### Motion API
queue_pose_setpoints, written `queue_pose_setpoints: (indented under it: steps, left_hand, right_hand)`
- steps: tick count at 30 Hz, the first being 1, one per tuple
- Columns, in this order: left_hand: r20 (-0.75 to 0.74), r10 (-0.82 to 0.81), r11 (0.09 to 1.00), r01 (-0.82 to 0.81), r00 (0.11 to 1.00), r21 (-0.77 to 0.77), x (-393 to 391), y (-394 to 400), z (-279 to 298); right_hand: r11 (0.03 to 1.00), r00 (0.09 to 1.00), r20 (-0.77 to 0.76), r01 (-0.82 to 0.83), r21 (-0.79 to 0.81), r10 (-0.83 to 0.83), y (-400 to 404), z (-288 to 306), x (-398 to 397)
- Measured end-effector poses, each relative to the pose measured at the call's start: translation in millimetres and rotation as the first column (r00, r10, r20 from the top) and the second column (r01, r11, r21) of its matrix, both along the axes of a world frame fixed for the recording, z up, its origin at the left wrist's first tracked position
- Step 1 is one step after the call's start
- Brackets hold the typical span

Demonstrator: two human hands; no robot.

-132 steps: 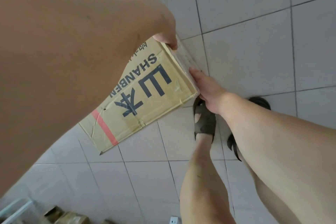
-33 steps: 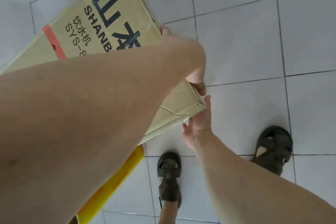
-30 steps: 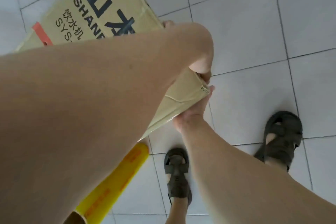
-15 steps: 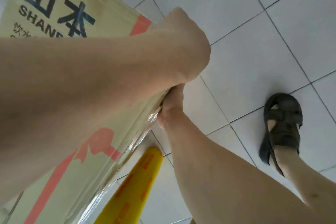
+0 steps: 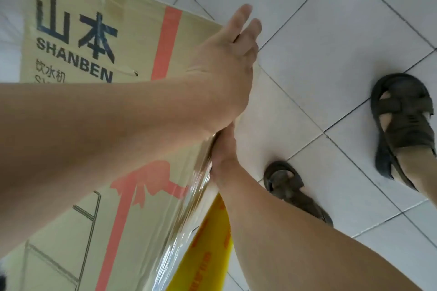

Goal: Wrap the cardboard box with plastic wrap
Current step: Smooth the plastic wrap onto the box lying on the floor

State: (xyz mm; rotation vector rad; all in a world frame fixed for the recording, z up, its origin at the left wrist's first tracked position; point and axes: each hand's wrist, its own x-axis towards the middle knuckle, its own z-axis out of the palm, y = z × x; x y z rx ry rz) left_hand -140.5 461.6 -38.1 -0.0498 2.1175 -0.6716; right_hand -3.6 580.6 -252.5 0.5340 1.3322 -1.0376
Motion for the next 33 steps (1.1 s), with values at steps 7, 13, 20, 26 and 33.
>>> queue_pose_setpoints:
  steps: [7,13,20,26,33]
  left_hand:
    - [0.008,0.036,0.998,-0.036,0.999,0.055,54.9,16.6,5.8]
    - [-0.034,0.028,0.998,-0.026,0.999,0.051,54.6,29.9,-3.0]
    - [0.109,-0.045,0.996,0.053,0.993,-0.072,71.9,49.5,-10.9]
    - [0.084,-0.064,0.980,0.078,0.994,-0.185,82.2,55.5,-17.8]
    - [-0.049,0.016,0.986,-0.023,0.999,-0.162,95.5,58.0,-10.1]
  right_hand:
    - [0.999,0.990,0.142,-0.015,0.041,0.009,8.5,20.4,39.6]
    - [0.999,0.996,0.080,0.041,0.029,-0.043,8.3,20.6,37.2]
    - [0.985,0.959,0.249,0.099,0.145,-0.133,45.6,-7.8,71.4]
    - [0.998,0.991,0.131,-0.043,0.045,0.037,32.5,19.5,83.5]
    - [0.994,1.000,-0.002,0.011,0.112,-0.011,47.6,48.5,64.9]
